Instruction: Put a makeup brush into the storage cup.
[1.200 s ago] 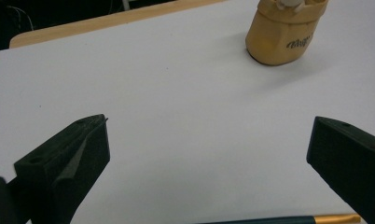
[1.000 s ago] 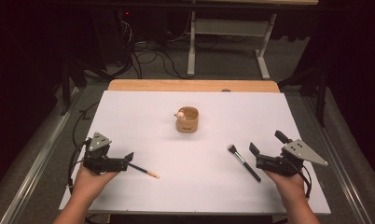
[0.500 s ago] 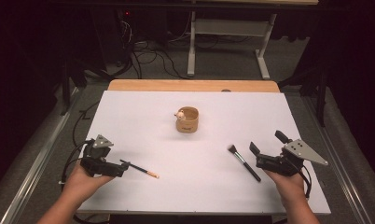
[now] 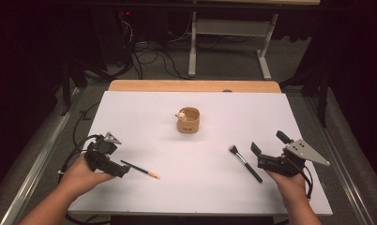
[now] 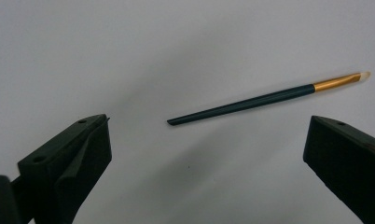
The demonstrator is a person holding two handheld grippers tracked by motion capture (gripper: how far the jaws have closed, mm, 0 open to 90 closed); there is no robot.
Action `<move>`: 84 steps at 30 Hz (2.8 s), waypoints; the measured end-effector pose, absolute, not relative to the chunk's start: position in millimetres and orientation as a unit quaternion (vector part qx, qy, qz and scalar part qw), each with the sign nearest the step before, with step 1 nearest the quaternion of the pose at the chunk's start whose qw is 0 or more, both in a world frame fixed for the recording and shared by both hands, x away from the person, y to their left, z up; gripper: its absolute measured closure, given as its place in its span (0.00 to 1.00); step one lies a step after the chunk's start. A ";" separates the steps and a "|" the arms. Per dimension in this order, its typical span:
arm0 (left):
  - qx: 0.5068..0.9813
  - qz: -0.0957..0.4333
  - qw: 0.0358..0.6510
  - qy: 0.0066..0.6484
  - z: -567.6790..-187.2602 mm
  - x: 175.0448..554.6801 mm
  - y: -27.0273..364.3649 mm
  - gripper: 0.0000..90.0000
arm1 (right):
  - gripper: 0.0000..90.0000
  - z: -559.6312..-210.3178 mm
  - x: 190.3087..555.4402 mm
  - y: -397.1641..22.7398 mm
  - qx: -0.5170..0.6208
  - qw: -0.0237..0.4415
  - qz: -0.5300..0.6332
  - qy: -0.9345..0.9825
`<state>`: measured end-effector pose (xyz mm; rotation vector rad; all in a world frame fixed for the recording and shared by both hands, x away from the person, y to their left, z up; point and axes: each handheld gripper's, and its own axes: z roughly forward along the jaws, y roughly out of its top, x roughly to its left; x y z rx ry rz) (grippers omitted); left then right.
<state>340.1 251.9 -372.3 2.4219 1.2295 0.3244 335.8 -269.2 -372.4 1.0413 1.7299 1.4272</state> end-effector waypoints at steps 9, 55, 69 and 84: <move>0.891 0.096 0.170 0.409 -374.3 344.5 245.1 0.00 | 0.02 -371.8 335.2 -269.6 0.403 0.326 0.548 0.657; 0.934 0.035 0.123 0.333 -386.1 375.4 231.8 0.14 | 0.02 -370.5 334.3 -272.1 0.403 0.324 0.554 0.652; 0.946 0.042 0.098 0.306 -397.3 376.0 221.4 0.21 | 0.02 -370.9 335.2 -271.5 0.400 0.326 0.552 0.655; 0.951 0.037 0.098 0.290 -396.0 378.4 215.0 0.37 | 0.02 -371.3 335.7 -272.3 0.402 0.326 0.552 0.653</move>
